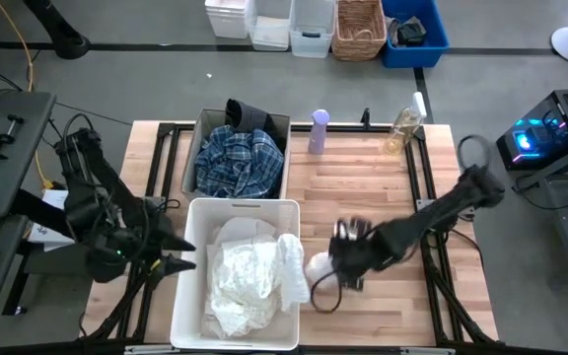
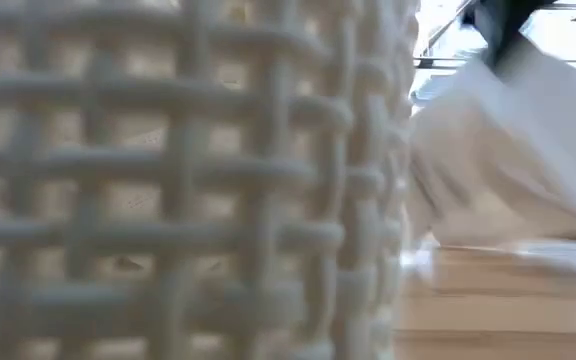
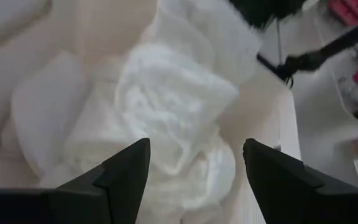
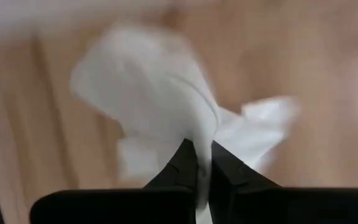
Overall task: Sort clothes
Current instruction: Put the white underwear into the bottom white laundry organizer
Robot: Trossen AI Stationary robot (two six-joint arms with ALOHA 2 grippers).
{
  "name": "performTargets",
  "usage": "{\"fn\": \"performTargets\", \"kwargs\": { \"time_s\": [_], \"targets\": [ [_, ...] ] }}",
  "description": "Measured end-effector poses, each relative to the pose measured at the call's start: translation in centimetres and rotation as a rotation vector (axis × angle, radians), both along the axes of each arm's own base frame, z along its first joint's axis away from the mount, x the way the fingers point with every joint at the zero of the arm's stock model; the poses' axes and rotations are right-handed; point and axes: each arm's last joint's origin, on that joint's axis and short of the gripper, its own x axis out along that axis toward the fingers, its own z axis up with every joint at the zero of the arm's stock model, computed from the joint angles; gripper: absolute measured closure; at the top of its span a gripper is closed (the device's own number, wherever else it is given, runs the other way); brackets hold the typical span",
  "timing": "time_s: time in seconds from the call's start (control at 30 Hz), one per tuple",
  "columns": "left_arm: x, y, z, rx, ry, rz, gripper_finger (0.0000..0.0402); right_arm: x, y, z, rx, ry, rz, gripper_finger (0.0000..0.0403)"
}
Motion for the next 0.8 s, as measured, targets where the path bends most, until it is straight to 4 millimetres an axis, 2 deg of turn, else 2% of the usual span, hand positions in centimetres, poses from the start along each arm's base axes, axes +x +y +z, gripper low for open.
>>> {"fn": "performTargets", "kwargs": {
  "time_s": [0.1,0.17,0.2,0.27,0.4,0.5,0.57,0.63,0.8],
  "targets": [
    [-0.3,0.8,0.7,0.034,-0.069,0.02,0.0154,0.0,-1.9,6.5,-0.063,-0.255,-0.143,0.0398],
    [-0.7,1.5,1.4,0.066,-0.127,0.019,0.0154,0.9,-2.8,10.1,-0.033,-0.44,-0.167,0.0399],
    [-0.9,2.0,1.8,0.076,-0.152,0.024,0.0154,1.6,-3.0,11.3,-0.015,-0.512,-0.154,0.0399],
    [-1.3,2.9,2.6,0.072,-0.203,0.035,0.0154,3.4,-3.2,12.3,0.01,-0.583,-0.122,0.04],
    [-2.3,4.5,4.4,0.026,-0.311,0.015,0.0154,7.6,-1.8,12.3,0.094,-0.625,-0.011,0.0401],
    [-2.9,5.4,5.7,0.037,-0.407,-0.016,0.0154,10.2,0.3,13.6,0.175,-0.752,0.096,0.0401],
    [-3.1,5.9,6.6,0.064,-0.469,-0.025,0.0154,11.8,1.6,13.7,0.226,-0.779,0.17,0.0401],
    [-3.3,6.3,7.2,0.11,-0.516,-0.02,0.0154,13.5,2.6,12.2,0.252,-0.726,0.237,0.0402],
    [-3.8,7.3,7.9,0.195,-0.566,0.016,0.0154,18.0,3.3,6.3,0.279,-0.575,0.313,0.0402]
  ]
}}
